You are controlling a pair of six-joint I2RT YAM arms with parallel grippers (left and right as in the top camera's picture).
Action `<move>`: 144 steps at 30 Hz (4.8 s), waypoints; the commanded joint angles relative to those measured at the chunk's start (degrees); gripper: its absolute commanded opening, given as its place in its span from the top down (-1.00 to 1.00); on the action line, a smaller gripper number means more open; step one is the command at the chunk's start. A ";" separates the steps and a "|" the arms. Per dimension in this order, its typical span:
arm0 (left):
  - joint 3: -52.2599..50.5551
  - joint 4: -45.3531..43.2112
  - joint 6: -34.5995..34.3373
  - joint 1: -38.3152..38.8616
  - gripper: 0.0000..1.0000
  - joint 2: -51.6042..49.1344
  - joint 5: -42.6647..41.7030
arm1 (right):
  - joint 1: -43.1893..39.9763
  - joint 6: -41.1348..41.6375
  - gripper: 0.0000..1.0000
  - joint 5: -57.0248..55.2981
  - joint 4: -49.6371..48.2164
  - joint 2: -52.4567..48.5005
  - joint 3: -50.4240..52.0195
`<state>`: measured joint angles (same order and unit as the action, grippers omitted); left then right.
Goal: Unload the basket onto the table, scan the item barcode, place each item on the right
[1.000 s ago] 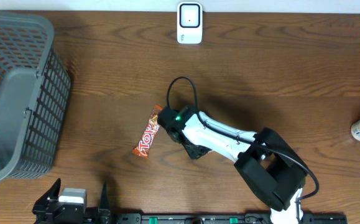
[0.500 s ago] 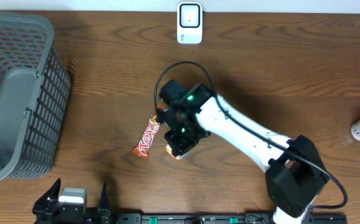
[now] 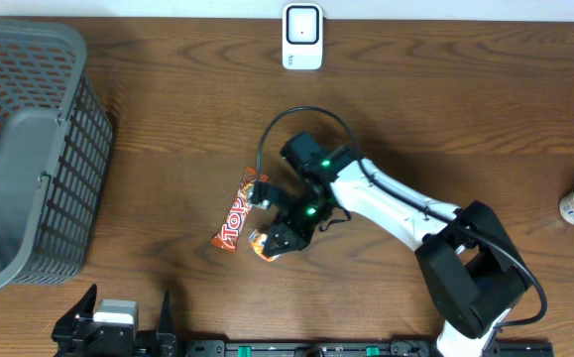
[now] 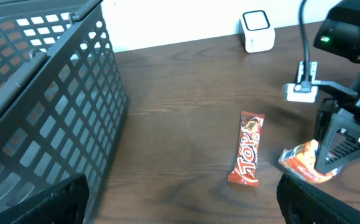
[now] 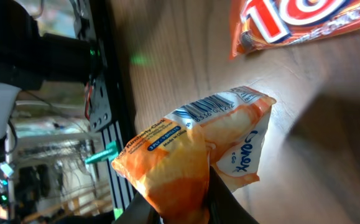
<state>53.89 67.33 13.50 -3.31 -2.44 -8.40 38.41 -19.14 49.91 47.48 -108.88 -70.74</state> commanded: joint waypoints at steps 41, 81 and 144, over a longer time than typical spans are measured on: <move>0.33 -0.02 0.13 0.13 -0.93 0.13 0.55 | -8.09 8.83 -0.67 -19.93 10.01 0.68 -10.01; 0.33 -0.02 0.13 0.13 -0.93 0.13 0.55 | 13.57 136.52 -0.76 -24.81 8.61 -0.22 -10.12; 0.33 -0.02 0.13 0.13 -0.93 0.13 0.55 | 19.45 14.36 -0.91 -39.52 -7.89 -3.65 5.40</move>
<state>53.89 67.33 13.50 -3.31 -2.44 -8.38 57.56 -4.12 7.05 39.97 -108.40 -66.06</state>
